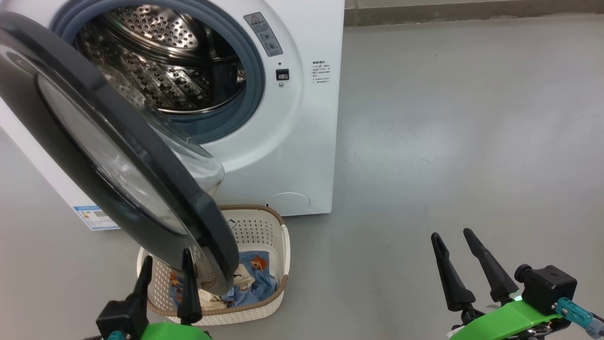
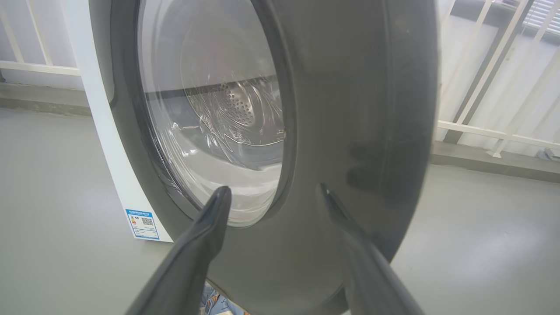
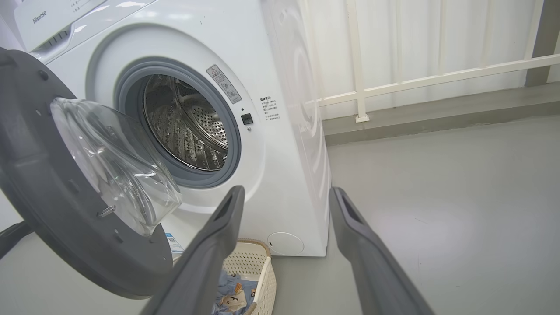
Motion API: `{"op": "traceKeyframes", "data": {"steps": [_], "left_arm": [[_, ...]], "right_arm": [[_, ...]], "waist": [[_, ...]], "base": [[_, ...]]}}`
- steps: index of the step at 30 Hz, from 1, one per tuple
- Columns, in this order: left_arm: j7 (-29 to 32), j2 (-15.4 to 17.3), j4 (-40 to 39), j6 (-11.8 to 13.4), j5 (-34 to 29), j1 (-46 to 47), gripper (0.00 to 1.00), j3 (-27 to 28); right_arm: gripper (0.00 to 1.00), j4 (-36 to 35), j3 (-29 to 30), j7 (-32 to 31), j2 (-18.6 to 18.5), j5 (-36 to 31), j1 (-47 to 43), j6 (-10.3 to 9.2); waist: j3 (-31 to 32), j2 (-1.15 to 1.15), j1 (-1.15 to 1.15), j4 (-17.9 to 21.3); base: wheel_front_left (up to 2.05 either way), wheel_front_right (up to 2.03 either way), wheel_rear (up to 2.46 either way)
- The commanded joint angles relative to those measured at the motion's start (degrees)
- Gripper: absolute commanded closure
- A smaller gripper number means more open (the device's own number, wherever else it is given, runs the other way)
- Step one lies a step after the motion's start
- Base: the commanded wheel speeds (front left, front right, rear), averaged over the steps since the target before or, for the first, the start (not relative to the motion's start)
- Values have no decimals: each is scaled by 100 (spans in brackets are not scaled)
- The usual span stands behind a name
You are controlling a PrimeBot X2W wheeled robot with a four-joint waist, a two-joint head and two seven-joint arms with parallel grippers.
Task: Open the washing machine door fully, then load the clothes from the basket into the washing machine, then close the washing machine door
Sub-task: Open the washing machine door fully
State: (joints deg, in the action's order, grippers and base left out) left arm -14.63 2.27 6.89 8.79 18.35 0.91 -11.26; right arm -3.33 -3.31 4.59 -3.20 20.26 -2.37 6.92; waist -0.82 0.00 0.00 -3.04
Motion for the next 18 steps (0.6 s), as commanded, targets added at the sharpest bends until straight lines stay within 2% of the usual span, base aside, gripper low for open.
{"op": "traceKeyframes", "data": {"steps": [1, 9, 18], "left_arm": [[-37, 61, -134, -19, -41, 93, 0, 193], [-37, 61, -129, -98, 7, 69, 0, 221], [-37, 61, 12, -522, 69, 51, 0, 238]], "right_arm": [[0, -151, -123, 5, 9, -50, 82, 57], [0, -113, -109, 2, 21, -71, 83, 57], [0, -109, -88, -3, 27, -73, 74, 57]], "waist": [[3, 0, 0, -4], [38, 0, 0, -10], [67, 0, 0, -26]], "base": [[0, 0, 0], [0, 0, 0], [0, 0, 0]]}}
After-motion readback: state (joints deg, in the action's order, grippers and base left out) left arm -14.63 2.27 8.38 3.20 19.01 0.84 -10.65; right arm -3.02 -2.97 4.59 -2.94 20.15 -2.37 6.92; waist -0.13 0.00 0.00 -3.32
